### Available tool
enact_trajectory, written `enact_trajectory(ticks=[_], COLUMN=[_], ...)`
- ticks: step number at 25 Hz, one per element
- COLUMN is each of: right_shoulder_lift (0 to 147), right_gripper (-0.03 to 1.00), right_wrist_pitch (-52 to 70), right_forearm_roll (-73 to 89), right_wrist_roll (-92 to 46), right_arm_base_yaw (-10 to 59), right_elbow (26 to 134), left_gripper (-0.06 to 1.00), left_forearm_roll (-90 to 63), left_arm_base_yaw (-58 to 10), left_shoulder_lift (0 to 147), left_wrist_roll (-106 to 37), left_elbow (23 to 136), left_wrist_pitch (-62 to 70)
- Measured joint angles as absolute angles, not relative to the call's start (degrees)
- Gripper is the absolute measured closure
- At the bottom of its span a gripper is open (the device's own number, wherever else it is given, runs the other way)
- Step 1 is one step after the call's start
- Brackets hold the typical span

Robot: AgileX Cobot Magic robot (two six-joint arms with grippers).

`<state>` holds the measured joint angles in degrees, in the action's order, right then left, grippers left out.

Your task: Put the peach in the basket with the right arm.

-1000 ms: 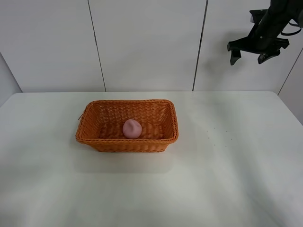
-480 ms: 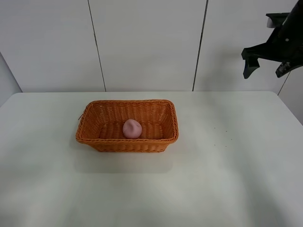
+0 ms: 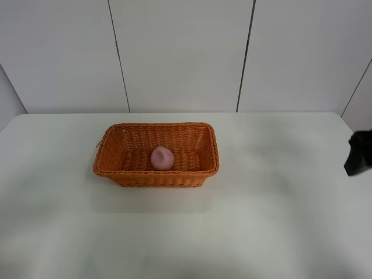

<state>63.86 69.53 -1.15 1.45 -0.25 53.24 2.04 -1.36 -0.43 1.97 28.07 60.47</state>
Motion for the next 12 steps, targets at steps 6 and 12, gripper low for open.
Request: enact_trajectory(ticks=[6,12], right_shoulder_lift=[41.2,20.2], right_gripper=[0.33,0.33], right_wrist_pitch=[62.0,59.2], right_forearm_roll=[-1.0,-1.0], right_wrist_roll=[1.3,1.3], right_arm_base_yaw=[-0.2,-0.1], right_elbow=[35.5,28.3], left_gripper=[-0.05,-0.05], left_forearm_roll=[2.0,2.0], left_arm_base_yaw=[-1.4,-1.4], left_shoulder_lift=[-0.4,-0.4], left_wrist_roll=[2.0,2.0], left_elbow=[28.1,28.1], left_wrist_pitch=[60.5,60.5])
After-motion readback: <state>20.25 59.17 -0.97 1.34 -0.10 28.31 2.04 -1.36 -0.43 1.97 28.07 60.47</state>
